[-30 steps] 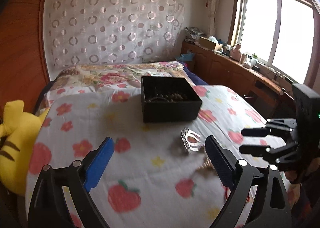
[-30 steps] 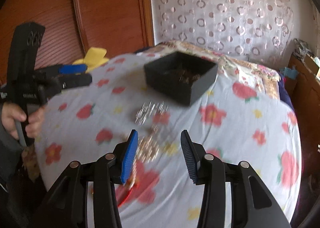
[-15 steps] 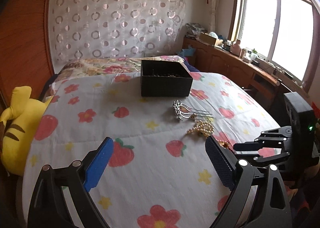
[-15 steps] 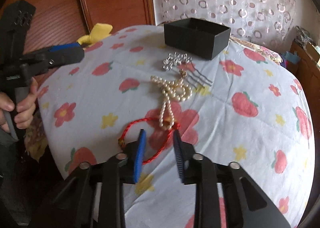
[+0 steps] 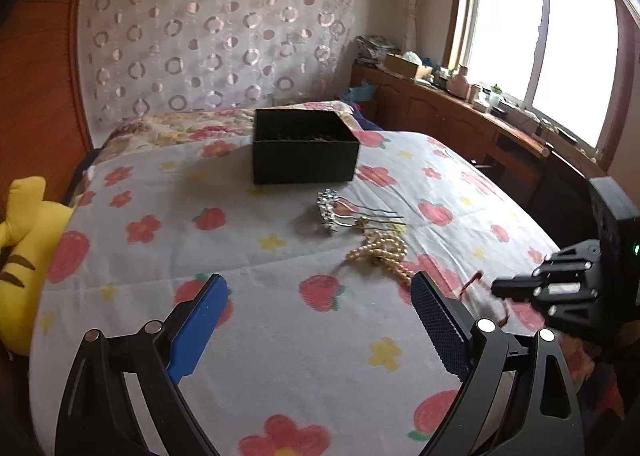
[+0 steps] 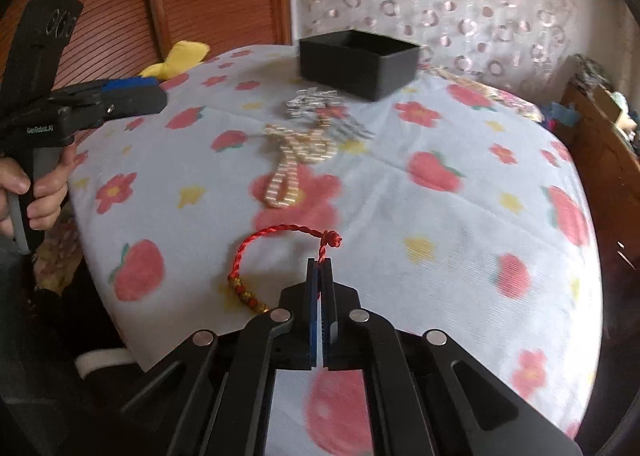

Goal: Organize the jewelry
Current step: 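Move the right tool to the red string bracelet and grasp it, then grasp the pearl necklace with the left tool while the right tool lifts the red bracelet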

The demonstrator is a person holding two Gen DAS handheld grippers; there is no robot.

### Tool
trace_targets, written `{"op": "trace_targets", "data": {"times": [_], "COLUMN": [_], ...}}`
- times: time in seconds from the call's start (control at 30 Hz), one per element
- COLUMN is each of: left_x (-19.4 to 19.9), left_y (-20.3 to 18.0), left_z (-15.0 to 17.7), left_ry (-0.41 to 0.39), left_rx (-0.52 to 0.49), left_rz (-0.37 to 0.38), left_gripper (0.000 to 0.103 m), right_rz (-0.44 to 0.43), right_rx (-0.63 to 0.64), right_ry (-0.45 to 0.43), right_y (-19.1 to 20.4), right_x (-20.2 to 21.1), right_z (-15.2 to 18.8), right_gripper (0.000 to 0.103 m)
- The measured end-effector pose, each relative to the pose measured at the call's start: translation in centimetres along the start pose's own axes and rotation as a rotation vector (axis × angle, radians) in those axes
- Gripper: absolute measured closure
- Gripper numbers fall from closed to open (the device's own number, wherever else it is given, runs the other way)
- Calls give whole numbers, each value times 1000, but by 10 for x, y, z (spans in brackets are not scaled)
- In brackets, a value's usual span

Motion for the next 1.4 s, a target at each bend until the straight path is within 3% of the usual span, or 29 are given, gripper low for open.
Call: {"op": "trace_targets", "data": {"times": [0.17,0.3,0.37,0.47,0.67,1.0,1.03,1.17,1.4], "left_x": [-24,-41,-52,-67,-87,-102,-102,-96,-63], "left_y": [-13,-21,-25,-31,-49,-53,-53,-58,-72], "left_z": [-3,-8,-13,-18,-21,-9,-8,-7,-17], "left_ry": [38,57,75,107,156,212,215,206,128], "left_rx": [-40,-41,-50,-74,-114,-128,-127,-141,-157], "left_rz": [2,33,53,57,93,73,77,123,166], "left_gripper": [14,17,38,50,55,56,60,97,98], "right_rz": [65,67,68,83,64,61,61,63,53], "right_rx": [-48,-88,-93,-87,-111,-112,-112,-114,-124], "right_ry": [-33,-43,-39,-54,-70,-69,-70,-70,-63], "right_y": [-36,-49,-49,-49,-52,-52,-52,-52,-52], "right_x": [4,-1,-5,-7,-7,-7,-7,-7,-8], "right_z": [-1,2,5,5,5,5,5,5,4], "right_gripper": [101,101,101,100,100,100,100,100,99]}}
Point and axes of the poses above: each gripper's, at about its wrist camera, not at the fingertips, and x roughly against the way its jaws point, y to its left, z to its underside, the point moved 8 cm from there along -x, roughly the way its jaws point, and after that the axes turned 2 degrees about -z, right-handed, at the moved point
